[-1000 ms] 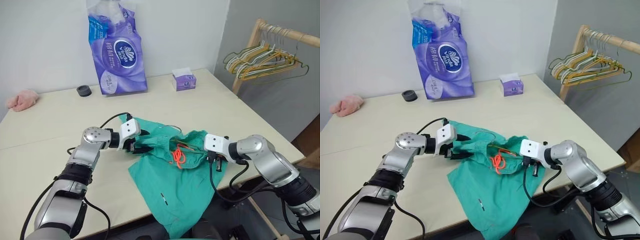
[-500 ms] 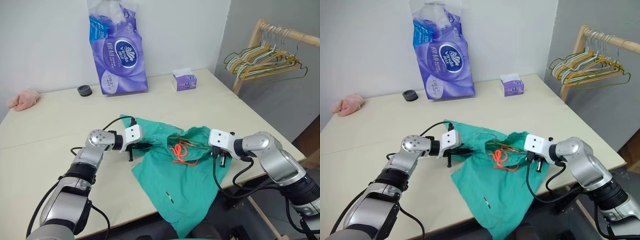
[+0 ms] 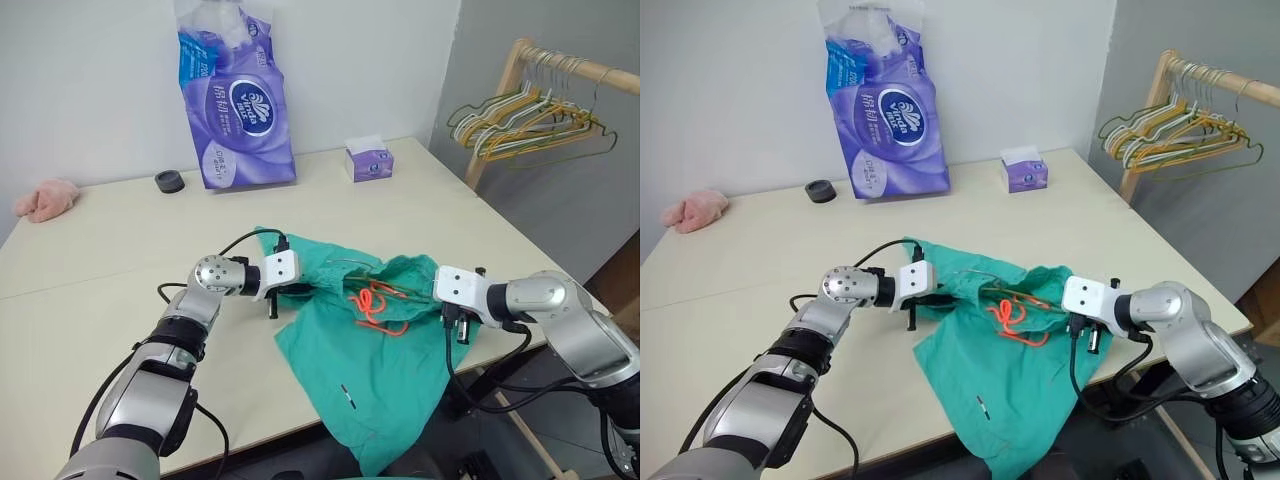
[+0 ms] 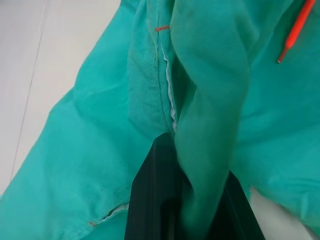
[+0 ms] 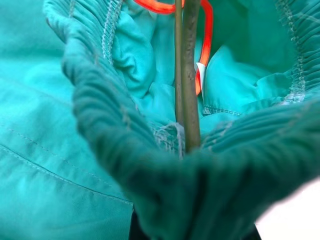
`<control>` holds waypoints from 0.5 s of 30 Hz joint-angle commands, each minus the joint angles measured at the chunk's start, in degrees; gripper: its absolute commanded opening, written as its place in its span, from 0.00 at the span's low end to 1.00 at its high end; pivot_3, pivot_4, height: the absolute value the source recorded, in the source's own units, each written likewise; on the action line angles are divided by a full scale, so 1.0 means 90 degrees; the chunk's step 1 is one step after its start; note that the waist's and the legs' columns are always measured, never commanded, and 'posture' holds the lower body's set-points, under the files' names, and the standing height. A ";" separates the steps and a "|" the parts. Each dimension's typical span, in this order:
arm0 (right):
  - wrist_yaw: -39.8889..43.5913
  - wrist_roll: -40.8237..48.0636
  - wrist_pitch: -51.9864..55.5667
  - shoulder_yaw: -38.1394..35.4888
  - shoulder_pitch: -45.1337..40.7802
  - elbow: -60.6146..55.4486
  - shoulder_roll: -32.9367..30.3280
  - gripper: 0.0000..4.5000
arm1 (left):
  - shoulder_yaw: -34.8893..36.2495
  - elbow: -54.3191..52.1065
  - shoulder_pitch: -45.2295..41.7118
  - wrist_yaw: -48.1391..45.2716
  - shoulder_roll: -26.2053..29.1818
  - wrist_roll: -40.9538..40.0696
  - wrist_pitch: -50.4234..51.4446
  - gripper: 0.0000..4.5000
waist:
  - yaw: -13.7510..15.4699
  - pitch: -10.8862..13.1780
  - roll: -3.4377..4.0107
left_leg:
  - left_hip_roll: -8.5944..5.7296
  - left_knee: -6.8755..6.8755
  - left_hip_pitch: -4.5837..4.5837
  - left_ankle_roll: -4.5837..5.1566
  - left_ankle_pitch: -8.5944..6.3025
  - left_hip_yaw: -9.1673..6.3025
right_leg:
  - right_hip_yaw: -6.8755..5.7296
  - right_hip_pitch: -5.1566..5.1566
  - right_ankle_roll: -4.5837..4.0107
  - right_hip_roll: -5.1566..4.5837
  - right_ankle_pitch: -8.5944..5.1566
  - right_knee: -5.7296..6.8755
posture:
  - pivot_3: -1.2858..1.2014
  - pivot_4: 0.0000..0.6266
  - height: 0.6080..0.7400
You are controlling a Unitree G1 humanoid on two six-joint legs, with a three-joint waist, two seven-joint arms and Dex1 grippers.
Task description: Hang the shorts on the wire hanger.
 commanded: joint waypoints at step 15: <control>0.0152 0.0317 0.0349 0.0159 -0.0092 -0.0028 0.0229 0.00 | 0.0883 -0.2373 0.0713 -0.0687 0.0538 -0.1534 0.2992 0.69 | -0.0012 0.0000 0.0000 | -0.0002 0.0004 0.0000 0.0000 0.0000 -0.0002 | 0.0000 0.0002 0.0001 -0.0003 0.0000 0.0000 | 0.42 0.00 1.00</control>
